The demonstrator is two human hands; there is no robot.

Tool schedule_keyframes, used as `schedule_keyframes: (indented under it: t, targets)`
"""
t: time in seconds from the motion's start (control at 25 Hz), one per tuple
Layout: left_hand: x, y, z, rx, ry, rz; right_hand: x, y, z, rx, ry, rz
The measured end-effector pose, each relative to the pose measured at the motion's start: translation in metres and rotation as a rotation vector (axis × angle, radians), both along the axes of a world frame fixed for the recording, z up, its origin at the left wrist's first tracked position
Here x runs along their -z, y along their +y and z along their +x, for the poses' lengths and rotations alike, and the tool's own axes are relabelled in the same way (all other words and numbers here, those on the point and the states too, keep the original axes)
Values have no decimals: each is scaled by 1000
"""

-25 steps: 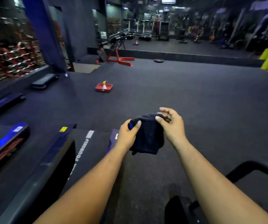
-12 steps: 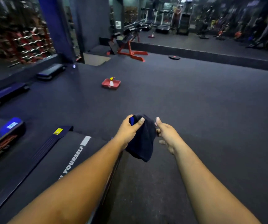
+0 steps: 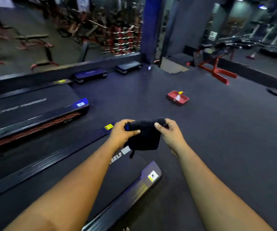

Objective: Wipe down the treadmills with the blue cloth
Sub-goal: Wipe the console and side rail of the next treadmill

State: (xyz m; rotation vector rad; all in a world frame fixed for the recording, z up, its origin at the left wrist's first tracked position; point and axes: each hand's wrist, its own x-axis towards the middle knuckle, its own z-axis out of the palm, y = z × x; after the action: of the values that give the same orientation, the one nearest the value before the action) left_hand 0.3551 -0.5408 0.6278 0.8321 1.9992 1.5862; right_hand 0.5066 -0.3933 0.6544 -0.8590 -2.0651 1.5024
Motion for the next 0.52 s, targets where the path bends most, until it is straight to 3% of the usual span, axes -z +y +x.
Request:
schedule_keyframes:
  t: [0.28,0.52]
  targets:
    - [-19,-40,-114,-286,12,32,-33,-5,-167,-294,74,145]
    - [3,-108,-193,-641,-72,146,-32,-47,-318,-665,124,59]
